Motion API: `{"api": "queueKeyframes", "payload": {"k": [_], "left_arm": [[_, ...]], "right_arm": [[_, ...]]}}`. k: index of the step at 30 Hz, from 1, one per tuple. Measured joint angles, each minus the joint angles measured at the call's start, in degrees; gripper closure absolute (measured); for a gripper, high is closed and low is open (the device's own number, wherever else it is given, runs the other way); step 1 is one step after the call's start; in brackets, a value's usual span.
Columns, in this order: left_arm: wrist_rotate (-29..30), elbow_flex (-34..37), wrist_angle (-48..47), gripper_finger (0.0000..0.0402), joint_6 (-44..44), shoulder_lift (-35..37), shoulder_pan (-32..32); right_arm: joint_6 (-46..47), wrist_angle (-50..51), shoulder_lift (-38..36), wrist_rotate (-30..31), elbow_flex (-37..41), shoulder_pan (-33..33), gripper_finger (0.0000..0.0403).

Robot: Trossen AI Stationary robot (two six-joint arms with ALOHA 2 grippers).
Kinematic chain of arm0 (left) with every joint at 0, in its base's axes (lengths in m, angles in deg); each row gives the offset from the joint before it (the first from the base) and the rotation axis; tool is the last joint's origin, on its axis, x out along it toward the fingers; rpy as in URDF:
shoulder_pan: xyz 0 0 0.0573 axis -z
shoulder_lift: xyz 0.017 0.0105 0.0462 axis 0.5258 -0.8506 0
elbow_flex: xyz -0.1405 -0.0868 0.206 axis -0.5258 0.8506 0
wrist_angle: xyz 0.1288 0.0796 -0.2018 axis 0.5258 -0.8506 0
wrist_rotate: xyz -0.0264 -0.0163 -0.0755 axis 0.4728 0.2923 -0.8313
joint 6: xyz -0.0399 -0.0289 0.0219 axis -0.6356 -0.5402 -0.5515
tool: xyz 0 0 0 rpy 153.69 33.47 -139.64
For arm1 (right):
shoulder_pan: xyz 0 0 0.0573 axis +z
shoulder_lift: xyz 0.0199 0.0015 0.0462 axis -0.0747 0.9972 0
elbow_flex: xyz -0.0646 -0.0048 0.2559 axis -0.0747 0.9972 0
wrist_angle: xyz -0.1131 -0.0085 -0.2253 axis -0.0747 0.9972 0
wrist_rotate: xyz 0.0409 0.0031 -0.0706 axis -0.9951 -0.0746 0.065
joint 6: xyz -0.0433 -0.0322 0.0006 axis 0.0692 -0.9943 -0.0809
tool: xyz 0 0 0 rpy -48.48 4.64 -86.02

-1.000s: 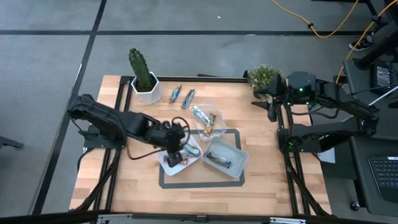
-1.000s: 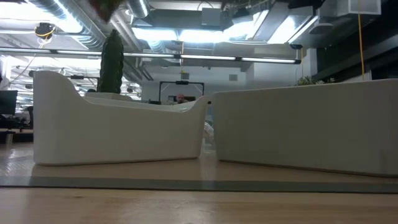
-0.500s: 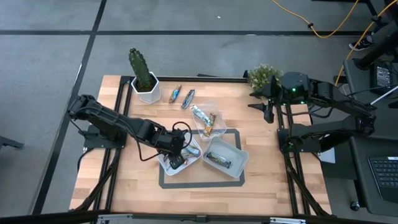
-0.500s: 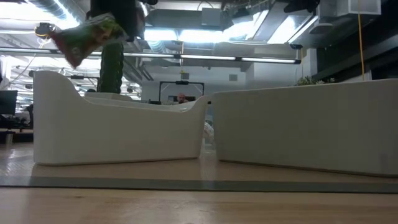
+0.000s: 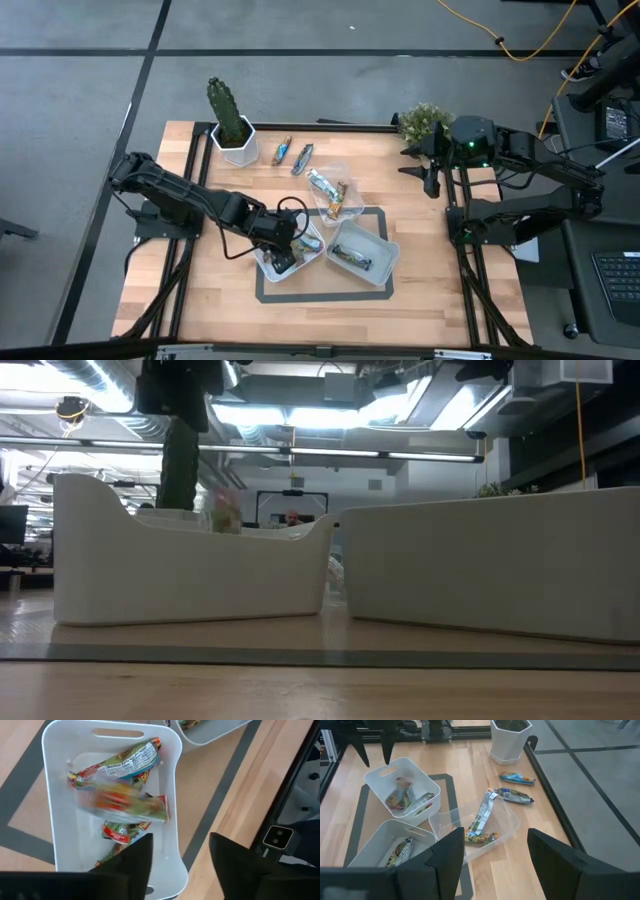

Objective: Pick and place Granola Bars by type
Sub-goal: Put the blue granola bar into the gray bin

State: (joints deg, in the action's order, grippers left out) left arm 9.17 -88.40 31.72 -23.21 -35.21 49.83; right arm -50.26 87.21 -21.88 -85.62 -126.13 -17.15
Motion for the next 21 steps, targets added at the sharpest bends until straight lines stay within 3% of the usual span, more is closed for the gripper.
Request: {"api": "queueKeyframes", "payload": {"k": [5, 13, 17, 21], "left_arm": [[0.0, 0.0, -0.1, 0.0188, -0.5, 0.3, 0.0], [0.3, -0.1, -0.3, 0.0192, -1.3, 3.7, 0.0], [5.0, -1.1, -0.4, 0.0201, -2.1, 8.4, 0.1], [13.6, -4.0, 0.5, 0.0207, 0.5, 13.6, 1.4]], "right_arm": [[0.0, 0.0, 0.0, 0.0, 0.0, 0.0, 0.0184], [0.3, -0.1, 0.4, 0.1, 0.7, 0.0, 0.0184], [1.4, -1.0, 1.4, 0.1, 1.7, 0.0, 0.0184], [1.6, -2.7, 3.4, 0.1, 1.6, 0.0, 0.0184]]}}
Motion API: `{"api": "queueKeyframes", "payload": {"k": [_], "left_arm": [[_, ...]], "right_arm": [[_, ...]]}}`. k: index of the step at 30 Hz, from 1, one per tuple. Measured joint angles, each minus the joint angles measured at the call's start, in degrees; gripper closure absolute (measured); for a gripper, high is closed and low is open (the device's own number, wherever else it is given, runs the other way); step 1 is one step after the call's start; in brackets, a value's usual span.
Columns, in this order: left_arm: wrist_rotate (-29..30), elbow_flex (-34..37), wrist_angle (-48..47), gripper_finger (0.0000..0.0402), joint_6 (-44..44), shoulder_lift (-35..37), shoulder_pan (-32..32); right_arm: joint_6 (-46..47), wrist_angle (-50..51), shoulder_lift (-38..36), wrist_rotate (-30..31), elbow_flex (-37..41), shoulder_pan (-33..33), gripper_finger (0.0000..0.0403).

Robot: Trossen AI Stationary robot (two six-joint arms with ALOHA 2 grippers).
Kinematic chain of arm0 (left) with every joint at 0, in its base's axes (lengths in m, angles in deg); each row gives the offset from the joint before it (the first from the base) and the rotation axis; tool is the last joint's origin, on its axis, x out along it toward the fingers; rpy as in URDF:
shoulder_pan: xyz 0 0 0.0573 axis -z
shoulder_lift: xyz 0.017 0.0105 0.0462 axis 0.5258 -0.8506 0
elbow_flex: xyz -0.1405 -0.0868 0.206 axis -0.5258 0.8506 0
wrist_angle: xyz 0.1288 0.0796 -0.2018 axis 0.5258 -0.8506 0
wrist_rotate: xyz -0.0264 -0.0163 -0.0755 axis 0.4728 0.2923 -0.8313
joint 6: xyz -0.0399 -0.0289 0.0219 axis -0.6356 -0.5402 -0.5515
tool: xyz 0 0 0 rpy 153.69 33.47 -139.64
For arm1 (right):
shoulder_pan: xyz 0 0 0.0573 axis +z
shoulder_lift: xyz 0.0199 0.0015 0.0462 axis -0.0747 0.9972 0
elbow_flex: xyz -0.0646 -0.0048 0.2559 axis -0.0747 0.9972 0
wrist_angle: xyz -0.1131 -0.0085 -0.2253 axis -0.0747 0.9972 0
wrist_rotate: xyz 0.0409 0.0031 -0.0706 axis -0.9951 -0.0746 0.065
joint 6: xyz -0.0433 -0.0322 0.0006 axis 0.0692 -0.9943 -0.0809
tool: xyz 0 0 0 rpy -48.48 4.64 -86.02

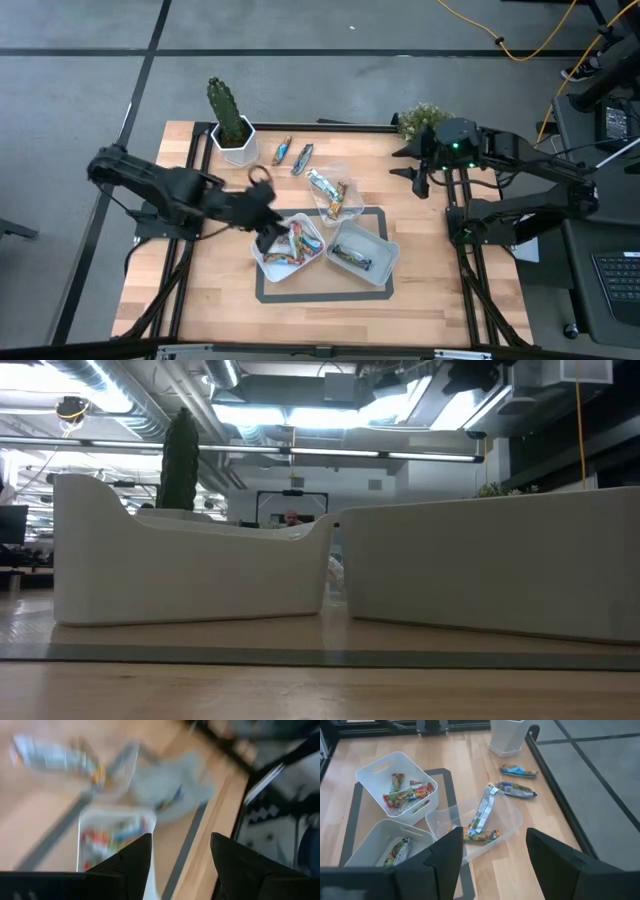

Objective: Pick and place Granola Bars by type
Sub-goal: Put the blue granola bar into the gray bin

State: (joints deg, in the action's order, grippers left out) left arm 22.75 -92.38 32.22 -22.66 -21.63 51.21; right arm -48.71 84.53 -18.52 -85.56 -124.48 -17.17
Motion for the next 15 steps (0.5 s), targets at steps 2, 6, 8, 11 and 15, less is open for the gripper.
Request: {"api": "queueKeyframes", "payload": {"k": [2, 6, 8, 11, 15], "left_arm": [[5.1, -0.9, 1.4, 0.0207, 2.6, 2.1, 1.0], [12.8, -1.0, 4.7, 0.0205, 8.2, 5.8, 2.8], [16.0, -1.0, 5.4, 0.0204, 10.8, 7.1, 3.4], [19.9, -1.0, 5.2, 0.0204, 14.4, 8.2, 3.7], [25.1, -1.0, 4.1, 0.0204, 19.9, 8.5, 3.2]], "right_arm": [[0.0, -0.4, 1.2, 0.1, 0.0, 0.0, 0.0184], [0.0, 0.7, 4.2, 0.1, 0.0, 0.0, 0.0184], [-0.1, -0.3, 6.0, 0.1, 0.0, 0.0, 0.0184], [-0.1, -1.8, 9.2, 0.1, 0.0, 0.0, 0.0184], [0.3, -1.8, 13.2, 0.2, 0.0, 0.0, 0.0184]]}}
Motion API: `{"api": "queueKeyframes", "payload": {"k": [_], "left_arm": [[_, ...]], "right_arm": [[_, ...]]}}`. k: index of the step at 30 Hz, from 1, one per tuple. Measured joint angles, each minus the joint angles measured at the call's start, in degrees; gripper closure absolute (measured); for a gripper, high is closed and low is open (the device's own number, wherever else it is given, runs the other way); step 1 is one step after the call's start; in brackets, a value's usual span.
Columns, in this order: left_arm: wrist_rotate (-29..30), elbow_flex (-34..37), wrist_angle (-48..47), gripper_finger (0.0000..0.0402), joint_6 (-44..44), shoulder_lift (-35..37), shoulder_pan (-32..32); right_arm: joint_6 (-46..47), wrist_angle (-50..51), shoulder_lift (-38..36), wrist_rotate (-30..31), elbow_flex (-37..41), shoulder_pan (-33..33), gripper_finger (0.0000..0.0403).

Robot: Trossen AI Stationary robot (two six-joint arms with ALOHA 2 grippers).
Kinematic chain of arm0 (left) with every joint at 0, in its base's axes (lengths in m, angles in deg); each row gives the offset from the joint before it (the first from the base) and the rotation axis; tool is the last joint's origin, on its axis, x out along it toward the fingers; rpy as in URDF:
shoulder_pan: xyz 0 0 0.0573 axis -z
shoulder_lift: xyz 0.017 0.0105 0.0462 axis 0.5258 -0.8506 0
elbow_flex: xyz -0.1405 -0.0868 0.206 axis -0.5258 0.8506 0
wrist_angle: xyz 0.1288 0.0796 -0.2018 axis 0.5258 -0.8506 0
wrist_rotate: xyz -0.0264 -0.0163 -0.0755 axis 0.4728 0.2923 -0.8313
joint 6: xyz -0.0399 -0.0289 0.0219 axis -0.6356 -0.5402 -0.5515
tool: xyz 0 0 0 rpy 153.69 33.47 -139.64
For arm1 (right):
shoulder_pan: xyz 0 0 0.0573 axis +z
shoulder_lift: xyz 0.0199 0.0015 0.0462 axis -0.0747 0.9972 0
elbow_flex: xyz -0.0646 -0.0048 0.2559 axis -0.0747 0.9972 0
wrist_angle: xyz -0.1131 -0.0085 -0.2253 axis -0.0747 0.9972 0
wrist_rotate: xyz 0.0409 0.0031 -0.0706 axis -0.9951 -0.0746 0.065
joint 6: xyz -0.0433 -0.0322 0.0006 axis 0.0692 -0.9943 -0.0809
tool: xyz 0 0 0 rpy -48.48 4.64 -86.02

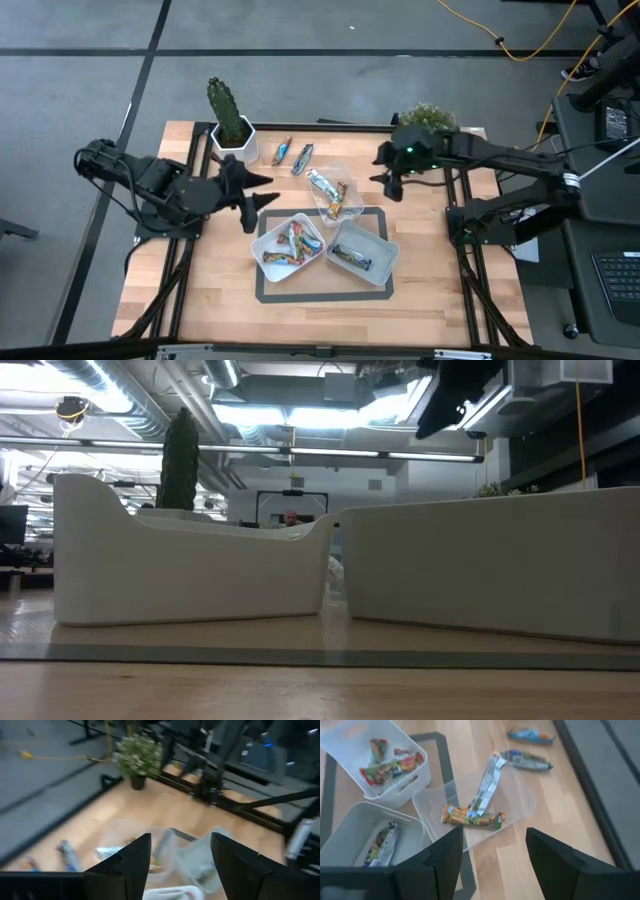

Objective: Pick and place Granola Bars by type
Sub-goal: Put the blue granola bar into the gray bin

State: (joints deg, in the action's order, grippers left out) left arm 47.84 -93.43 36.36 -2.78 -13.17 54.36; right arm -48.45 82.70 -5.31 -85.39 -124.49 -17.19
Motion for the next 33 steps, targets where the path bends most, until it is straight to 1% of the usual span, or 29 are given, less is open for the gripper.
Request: {"api": "queueKeyframes", "payload": {"k": [3, 5, 8, 10, 12, 16, 18, 22, 25, 28, 30, 33], "left_arm": [[1.5, 0.0, -1.9, 0.0204, 2.5, -0.2, -2.4], [2.2, 0.0, -4.2, 0.0204, 2.4, -0.4, -4.9], [2.8, 0.0, -7.2, 0.0204, 2.2, -1.1, -10.6], [2.3, 0.5, -8.3, 0.0204, 4.2, -2.1, -15.7], [-1.3, 1.0, -8.2, 0.0204, 6.8, -3.4, -21.8], [-13.4, 1.4, -7.8, 0.0204, 12.9, -8.5, -34.2], [-16.2, 1.5, -6.9, 0.0204, 16.3, -11.8, -39.0], [-20.5, 1.5, -0.7, 0.0204, 21.2, -18.5, -46.7], [-27.2, 1.5, 5.7, 0.0204, 23.6, -23.6, -51.2], [-32.8, 1.5, 10.3, 0.0204, 23.7, -28.6, -53.8], [-34.8, 1.5, 11.3, 0.0204, 23.7, -31.6, -54.9], [-36.1, 1.5, 11.5, 0.0203, 23.8, -35.5, -55.5]], "right_arm": [[2.2, 0.1, 2.3, 1.2, 0.0, 0.0, 0.0184], [4.6, 0.1, 3.0, 3.4, 0.0, -0.1, 0.0184], [7.4, 0.0, 3.2, 7.8, 0.0, -0.3, 0.0184], [8.7, -0.2, 3.1, 9.0, 0.0, -0.6, 0.0184], [9.0, -0.5, 2.9, 9.0, 0.0, -0.9, 0.0184], [7.0, -1.0, 2.9, 9.0, 0.0, -1.0, 0.0184], [4.2, -1.1, 2.9, 9.0, 0.0, -1.0, 0.0184], [1.7, -2.1, 2.9, 9.0, 0.0, -1.3, 0.0184], [1.0, -2.9, 2.9, 9.0, 0.0, -2.2, 0.0184], [0.1, -3.3, 2.9, 8.9, 0.0, -3.5, 0.0184], [-1.0, -3.3, 2.9, 8.1, 0.0, -4.6, 0.0184], [-1.8, -3.3, 2.9, 6.4, 0.0, -6.0, 0.0184]]}}
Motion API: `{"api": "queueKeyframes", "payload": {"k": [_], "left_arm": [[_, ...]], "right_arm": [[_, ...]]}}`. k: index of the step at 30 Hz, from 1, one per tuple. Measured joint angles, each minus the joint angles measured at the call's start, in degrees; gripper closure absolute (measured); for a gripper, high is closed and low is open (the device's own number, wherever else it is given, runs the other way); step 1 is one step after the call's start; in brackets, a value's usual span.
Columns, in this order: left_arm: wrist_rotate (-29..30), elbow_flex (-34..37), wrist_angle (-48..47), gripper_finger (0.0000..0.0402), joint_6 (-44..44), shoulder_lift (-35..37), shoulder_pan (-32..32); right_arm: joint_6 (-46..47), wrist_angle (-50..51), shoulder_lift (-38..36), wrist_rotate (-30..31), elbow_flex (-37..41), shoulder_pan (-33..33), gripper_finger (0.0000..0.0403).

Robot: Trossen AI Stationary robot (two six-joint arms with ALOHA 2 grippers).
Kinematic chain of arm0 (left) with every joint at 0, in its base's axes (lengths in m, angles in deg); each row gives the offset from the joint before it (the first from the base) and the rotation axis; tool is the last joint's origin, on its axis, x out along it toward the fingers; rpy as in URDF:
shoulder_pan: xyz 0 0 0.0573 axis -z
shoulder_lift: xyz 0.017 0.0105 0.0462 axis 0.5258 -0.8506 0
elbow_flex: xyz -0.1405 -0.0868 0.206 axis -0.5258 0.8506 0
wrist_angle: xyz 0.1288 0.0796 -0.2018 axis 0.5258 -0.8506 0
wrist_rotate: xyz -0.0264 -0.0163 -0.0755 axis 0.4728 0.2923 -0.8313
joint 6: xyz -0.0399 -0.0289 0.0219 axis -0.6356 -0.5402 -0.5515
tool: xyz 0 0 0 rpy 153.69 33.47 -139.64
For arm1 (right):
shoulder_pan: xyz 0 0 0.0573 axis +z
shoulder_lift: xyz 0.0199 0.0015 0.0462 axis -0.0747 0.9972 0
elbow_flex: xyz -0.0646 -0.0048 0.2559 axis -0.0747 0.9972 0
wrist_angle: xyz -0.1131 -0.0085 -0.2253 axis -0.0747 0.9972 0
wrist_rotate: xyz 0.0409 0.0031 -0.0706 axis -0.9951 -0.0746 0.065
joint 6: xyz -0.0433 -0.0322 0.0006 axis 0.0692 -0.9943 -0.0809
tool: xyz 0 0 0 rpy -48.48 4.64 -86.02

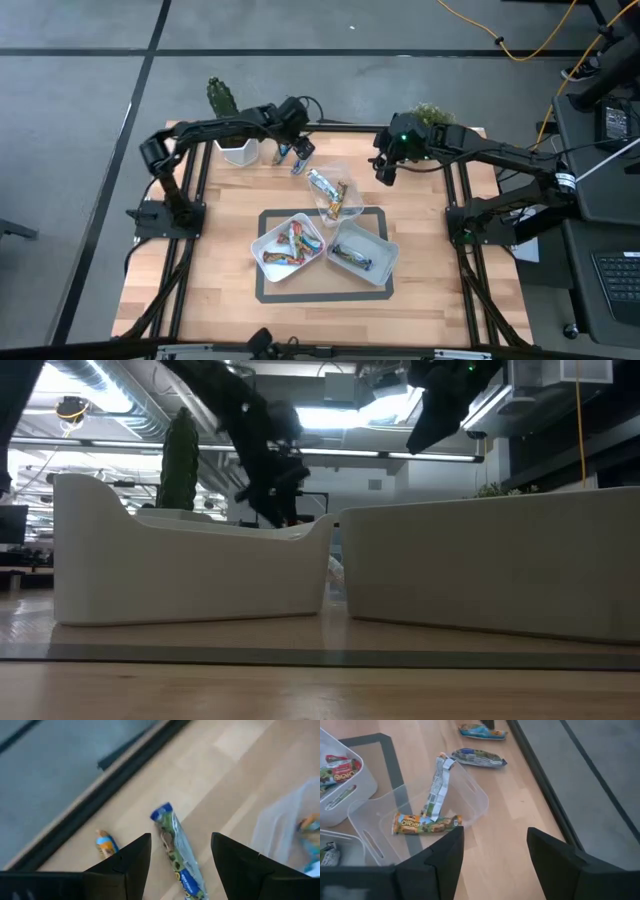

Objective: Pick and place Granola Bars by type
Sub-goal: Put the blue granola bar into the gray bin

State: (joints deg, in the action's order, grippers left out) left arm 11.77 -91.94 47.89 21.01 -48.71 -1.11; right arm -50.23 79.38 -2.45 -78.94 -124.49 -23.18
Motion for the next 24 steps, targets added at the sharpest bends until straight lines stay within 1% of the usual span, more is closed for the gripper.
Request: {"api": "queueKeyframes", "payload": {"k": [4, 9, 16, 24], "left_arm": [[-3.1, 0.0, 0.0, 0.0194, 2.0, -4.0, 0.1], [-4.1, 0.0, -0.1, 0.0165, 2.5, -7.0, 0.1], [-1.5, 0.0, 0.0, 0.0129, 2.8, -8.7, 0.1], [-1.5, 0.0, -0.8, 0.0123, 2.4, -10.7, 0.1]], "right_arm": [[0.0, 0.0, 0.0, -2.1, 0.0, -1.5, 0.0184], [-1.2, 0.0, 0.0, -3.6, 0.0, -2.6, 0.0184], [-3.4, 0.0, 0.0, -3.7, 0.0, -2.8, 0.0184], [-4.5, 0.0, 0.0, -3.7, 0.0, -2.8, 0.0184]]}}
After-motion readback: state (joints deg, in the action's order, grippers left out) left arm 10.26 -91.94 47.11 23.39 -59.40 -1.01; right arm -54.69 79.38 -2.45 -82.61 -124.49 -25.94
